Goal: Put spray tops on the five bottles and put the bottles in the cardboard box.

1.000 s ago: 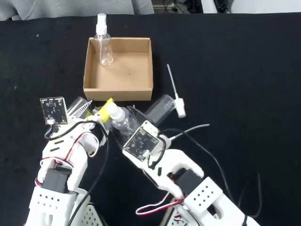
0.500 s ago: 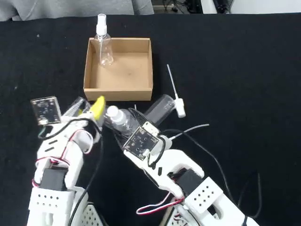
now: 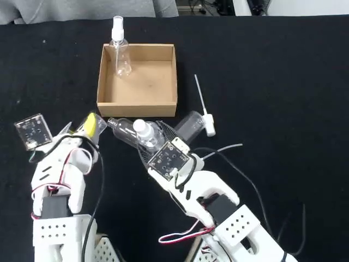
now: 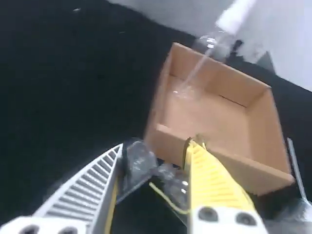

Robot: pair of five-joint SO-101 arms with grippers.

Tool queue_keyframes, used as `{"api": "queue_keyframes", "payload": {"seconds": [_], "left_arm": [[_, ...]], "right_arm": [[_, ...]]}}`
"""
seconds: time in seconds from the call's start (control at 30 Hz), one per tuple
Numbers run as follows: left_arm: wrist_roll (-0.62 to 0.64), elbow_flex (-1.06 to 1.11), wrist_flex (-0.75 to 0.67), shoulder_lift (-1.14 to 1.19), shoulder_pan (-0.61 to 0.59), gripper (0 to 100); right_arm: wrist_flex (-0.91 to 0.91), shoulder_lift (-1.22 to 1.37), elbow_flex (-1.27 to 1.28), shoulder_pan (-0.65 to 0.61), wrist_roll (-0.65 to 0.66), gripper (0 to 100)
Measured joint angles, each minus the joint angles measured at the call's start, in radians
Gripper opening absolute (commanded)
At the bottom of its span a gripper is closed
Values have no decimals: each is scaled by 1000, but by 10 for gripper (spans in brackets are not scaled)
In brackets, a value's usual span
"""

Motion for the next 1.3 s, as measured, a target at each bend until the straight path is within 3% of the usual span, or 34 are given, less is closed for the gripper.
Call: {"api": "queue_keyframes", "payload": {"seconds": [0.2, 0.53, 0.8, 1.3], "left_arm": [[2, 31, 0, 0, -95, 191], [2, 68, 0, 0, -112, 191], [-83, 78, 0, 0, -112, 191], [-94, 92, 0, 0, -112, 192]], "right_arm": [[112, -132, 0, 0, 0, 117], [347, -466, 0, 2, 2, 117], [397, -480, -5, 2, 2, 117], [397, -480, -238, 2, 2, 116]]}}
